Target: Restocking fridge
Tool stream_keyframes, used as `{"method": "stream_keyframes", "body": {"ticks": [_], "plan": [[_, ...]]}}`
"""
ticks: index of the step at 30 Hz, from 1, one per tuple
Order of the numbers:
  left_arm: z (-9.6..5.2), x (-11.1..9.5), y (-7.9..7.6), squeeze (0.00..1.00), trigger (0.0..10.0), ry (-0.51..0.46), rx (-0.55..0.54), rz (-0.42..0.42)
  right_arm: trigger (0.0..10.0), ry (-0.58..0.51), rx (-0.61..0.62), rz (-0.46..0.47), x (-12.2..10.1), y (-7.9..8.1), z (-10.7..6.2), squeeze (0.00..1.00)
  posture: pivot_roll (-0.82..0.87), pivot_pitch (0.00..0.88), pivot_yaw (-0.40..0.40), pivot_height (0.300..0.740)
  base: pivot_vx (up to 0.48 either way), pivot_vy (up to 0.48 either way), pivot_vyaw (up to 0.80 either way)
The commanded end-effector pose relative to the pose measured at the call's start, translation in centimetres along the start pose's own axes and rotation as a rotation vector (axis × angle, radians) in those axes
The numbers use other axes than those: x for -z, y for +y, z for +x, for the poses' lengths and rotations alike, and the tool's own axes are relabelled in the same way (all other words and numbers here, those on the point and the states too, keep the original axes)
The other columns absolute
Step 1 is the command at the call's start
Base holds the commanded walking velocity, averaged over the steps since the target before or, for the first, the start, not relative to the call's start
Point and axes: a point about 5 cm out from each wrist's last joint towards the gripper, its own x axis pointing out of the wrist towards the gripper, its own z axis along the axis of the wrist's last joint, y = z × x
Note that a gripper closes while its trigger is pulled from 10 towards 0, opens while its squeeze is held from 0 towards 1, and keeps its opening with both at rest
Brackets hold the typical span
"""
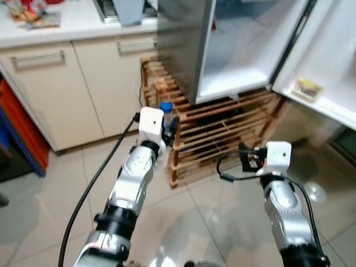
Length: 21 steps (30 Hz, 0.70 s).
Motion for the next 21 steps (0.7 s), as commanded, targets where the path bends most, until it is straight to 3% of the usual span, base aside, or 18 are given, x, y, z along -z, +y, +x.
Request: {"method": "stream_keyframes", "body": {"ticks": [1,7,21], "plan": [[0.4,-0.8,-0.7,0.00,10.0,-0.040,0.039,0.009,10.0,-0.005,0.022,-0.005,-0.2,-0.6,-0.2,0.11,-0.11,0.000,0.005,0.740,0.000,0.000,-0.69],[0.8,-2.4,-1.4,0.00,10.0,-0.118,0.125,0.024,10.0,-0.022,0.022,0.009,-0.4,0.1,-0.1,0.11,-0.10,0.000,0.018,0.740,0.480,0.000,-0.69],[0.9,-3.9,-2.4,0.00,10.0,-0.188,0.245,0.044,10.0,-0.021,0.002,0.038,-0.1,1.7,0.2,0.11,-0.06,0.000,0.019,0.740,0.480,0.000,-0.69]]}}
